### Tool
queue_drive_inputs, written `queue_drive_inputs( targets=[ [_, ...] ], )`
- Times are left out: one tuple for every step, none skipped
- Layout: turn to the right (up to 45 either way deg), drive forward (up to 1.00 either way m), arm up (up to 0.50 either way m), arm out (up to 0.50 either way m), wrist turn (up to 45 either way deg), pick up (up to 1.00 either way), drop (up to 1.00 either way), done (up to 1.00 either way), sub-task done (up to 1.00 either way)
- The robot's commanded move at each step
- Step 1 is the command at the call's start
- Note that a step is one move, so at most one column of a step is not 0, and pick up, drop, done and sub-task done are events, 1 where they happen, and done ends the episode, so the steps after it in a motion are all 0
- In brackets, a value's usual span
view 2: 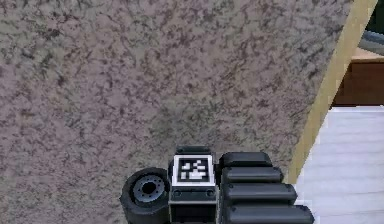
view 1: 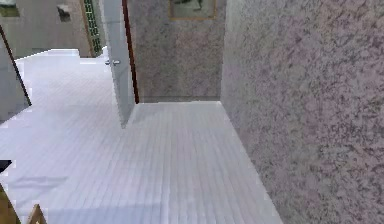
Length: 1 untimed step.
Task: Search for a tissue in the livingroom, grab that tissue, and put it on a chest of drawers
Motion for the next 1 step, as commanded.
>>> queue_drive_inputs(
  targets=[
    [0.0, 0.75, 0.0, 0.0, 0.0, 0.0, 0.0, 0.0, 0.0]
  ],
)
